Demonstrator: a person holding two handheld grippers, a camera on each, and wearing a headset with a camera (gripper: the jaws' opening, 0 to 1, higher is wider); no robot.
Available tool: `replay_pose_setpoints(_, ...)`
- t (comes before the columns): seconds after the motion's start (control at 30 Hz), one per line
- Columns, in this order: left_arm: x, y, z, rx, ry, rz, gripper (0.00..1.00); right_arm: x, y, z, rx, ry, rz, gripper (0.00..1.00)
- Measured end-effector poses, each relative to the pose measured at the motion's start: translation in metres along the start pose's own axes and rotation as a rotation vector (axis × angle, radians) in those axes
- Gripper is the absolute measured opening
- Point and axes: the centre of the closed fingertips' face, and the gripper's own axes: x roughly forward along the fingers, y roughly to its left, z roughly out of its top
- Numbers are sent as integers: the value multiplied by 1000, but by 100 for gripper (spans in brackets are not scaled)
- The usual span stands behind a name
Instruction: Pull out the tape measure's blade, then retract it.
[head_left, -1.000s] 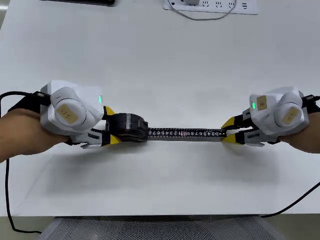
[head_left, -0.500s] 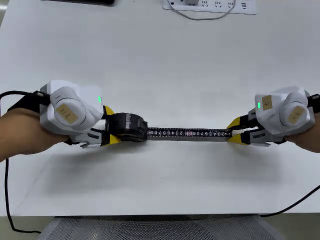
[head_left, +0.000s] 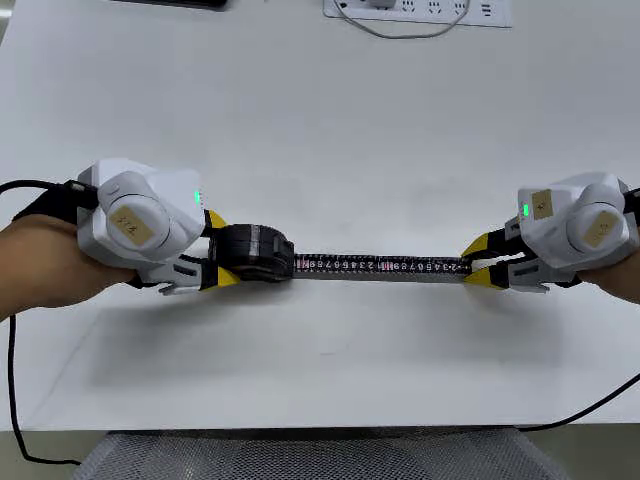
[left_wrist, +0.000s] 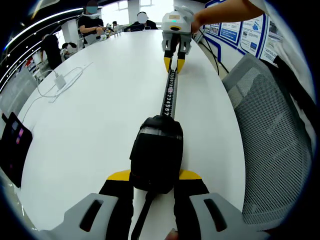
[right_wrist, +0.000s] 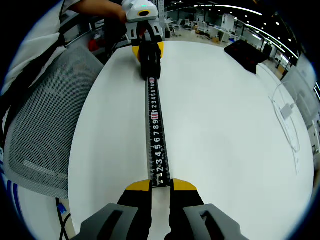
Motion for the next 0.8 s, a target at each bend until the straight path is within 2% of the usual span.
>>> replay_pose_setpoints(0.8,0,0,0,2,-1,1,25,-9,0,-19,2,41,6,8)
